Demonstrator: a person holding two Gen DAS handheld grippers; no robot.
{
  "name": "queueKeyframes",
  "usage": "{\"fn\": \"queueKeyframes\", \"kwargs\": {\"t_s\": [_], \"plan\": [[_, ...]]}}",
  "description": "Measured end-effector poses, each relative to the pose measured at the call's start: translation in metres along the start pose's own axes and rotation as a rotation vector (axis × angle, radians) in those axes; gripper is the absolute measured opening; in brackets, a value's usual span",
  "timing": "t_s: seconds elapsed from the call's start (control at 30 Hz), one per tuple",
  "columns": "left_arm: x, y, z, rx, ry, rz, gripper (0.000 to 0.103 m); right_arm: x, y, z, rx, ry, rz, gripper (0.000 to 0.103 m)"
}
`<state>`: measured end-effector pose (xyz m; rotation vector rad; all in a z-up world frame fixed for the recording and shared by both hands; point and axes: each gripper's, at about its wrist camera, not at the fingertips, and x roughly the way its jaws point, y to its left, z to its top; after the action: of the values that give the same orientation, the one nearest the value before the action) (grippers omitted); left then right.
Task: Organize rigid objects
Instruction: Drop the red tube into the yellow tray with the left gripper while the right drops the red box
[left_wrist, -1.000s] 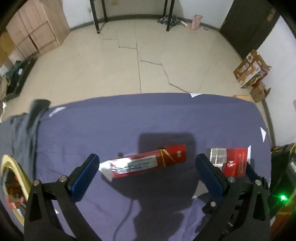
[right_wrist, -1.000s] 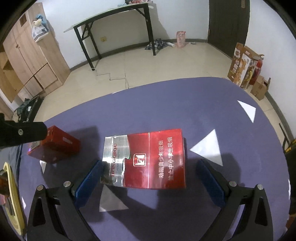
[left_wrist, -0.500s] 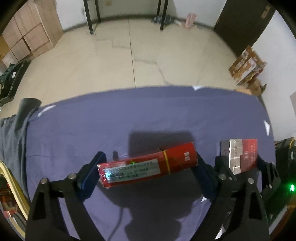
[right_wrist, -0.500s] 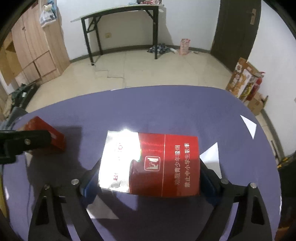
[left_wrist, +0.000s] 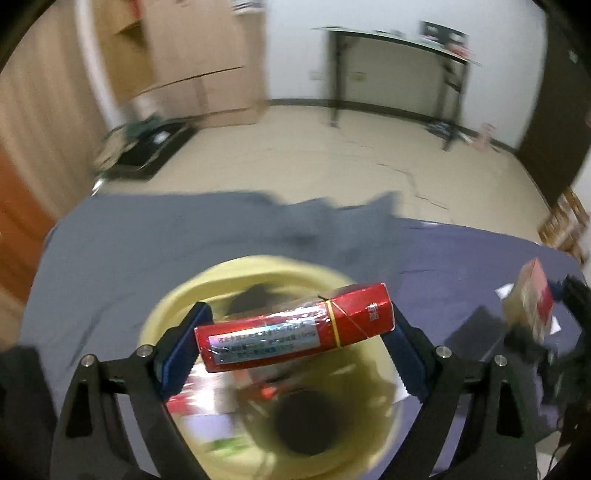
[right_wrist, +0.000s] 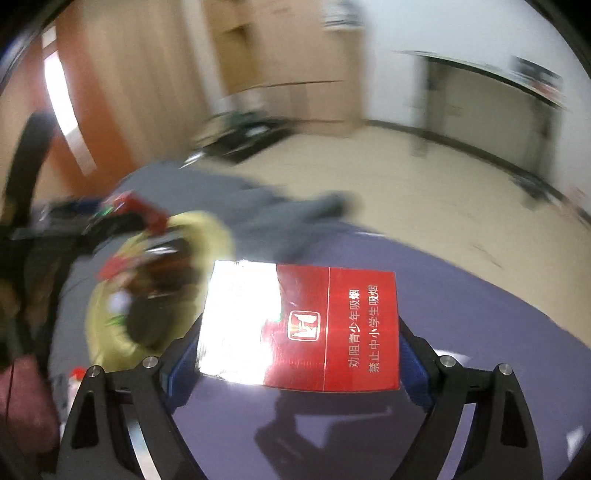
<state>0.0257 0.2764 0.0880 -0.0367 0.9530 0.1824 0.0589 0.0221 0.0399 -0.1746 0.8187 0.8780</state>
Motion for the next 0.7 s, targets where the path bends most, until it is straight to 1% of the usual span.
{"fn": "queueKeyframes", "kwargs": {"t_s": [0.03,0.13,0.17,0.23,0.3,0.37,0.43,0.5,0.57,0.6,0.67,0.7], "plan": [[-0.003,0.029,-0.006,-0.026,0.013,0.023,0.091,0.014,0.027,0.006,-0.04,0.029,0.054,0.09],[0.009,0.075,-0.011,-0.05,0.089,0.102,0.091,0.039,0.074,0.015,-0.137,0.058,0.096,0.09],[0.015,0.082,-0.012,-0.066,0.112,0.101,0.091,0.045,0.082,0.016,-0.163,0.064,0.101,0.09],[0.03,0.096,-0.018,-0.098,0.129,0.075,0.091,0.06,0.095,0.019,-0.191,0.089,0.102,0.09],[0.047,0.104,-0.021,-0.11,0.154,0.074,0.091,0.077,0.101,0.019,-0.193,0.129,0.111,0.09],[0.056,0.103,-0.024,-0.113,0.165,0.057,0.091,0.09,0.108,0.024,-0.201,0.145,0.101,0.09],[0.063,0.105,-0.026,-0.119,0.16,0.056,0.091,0.099,0.108,0.026,-0.198,0.158,0.092,0.09],[0.07,0.106,-0.027,-0.113,0.16,0.047,0.091,0.112,0.118,0.03,-0.191,0.18,0.092,0.09],[0.076,0.108,-0.03,-0.132,0.159,0.029,0.091,0.12,0.123,0.032,-0.199,0.193,0.082,0.09],[0.074,0.11,-0.033,-0.146,0.146,0.016,0.092,0.127,0.13,0.035,-0.202,0.196,0.082,0.092],[0.076,0.116,-0.034,-0.166,0.117,-0.005,0.094,0.129,0.132,0.036,-0.196,0.173,0.107,0.099],[0.073,0.117,-0.035,-0.173,0.106,-0.007,0.099,0.125,0.134,0.037,-0.19,0.133,0.121,0.103]]}}
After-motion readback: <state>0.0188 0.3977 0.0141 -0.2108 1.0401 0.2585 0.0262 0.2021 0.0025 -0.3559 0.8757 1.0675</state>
